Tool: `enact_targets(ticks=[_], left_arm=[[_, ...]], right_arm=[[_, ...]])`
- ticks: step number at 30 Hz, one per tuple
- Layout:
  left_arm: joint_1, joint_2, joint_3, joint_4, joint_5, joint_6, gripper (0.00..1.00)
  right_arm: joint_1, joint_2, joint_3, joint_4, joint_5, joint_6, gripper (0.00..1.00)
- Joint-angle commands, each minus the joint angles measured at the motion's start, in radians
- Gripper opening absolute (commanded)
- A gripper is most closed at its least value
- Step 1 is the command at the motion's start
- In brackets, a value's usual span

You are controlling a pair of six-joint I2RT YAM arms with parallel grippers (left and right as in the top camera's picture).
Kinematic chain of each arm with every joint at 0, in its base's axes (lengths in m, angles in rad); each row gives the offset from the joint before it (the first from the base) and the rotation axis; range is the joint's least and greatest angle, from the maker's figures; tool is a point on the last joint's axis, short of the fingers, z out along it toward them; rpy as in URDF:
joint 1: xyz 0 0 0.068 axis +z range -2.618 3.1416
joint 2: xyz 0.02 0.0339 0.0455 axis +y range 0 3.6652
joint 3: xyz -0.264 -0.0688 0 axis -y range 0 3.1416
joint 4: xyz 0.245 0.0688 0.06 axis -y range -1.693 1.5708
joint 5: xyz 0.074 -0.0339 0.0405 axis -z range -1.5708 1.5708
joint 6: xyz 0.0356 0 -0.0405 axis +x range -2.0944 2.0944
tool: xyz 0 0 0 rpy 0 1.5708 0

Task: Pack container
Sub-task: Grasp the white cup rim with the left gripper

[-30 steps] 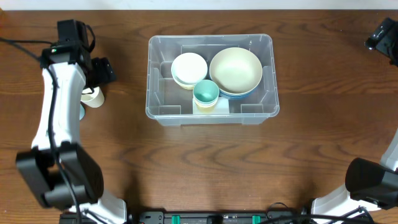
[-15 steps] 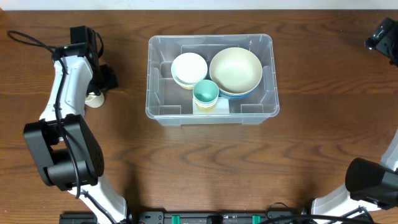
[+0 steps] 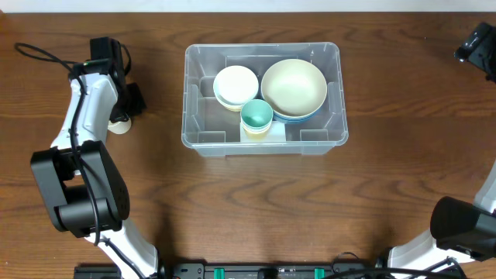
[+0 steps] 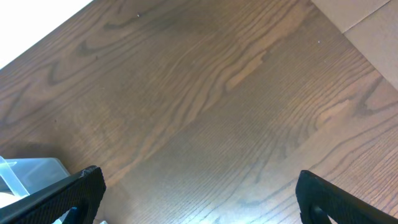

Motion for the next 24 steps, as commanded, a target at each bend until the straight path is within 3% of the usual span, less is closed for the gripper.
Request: enact_targets(ticks=[1,4,9,17,24], left_arm=[[0.002,0.013,-0.02,0.017,0.002,0.031,0.28],[0.002,0.013,-0.02,0.022,0.002,0.034,0.28],[0.002,0.013,-0.02,0.025,0.002,0.033,0.06],[0.002,0.011,-0.02,0.001,0.015,0.032,0.06],[-0.018,-0.069,-0.003,-0.031,0.18,0.032,0.06]], right_arm=[[-0.004,-0.019,0.011,-0.001,0.006,0.013,0.99],[-0.004,-0.019,0.011,-0.001,0.006,0.013,0.99],[-0.004,-0.019,0.011,-0.001,0.006,0.013,0.99],[-0.004,-0.019,0.011,-0.001,0.006,0.013,0.99],[-0.004,-0.019,0.011,-0.001,0.006,0.013,0.99]])
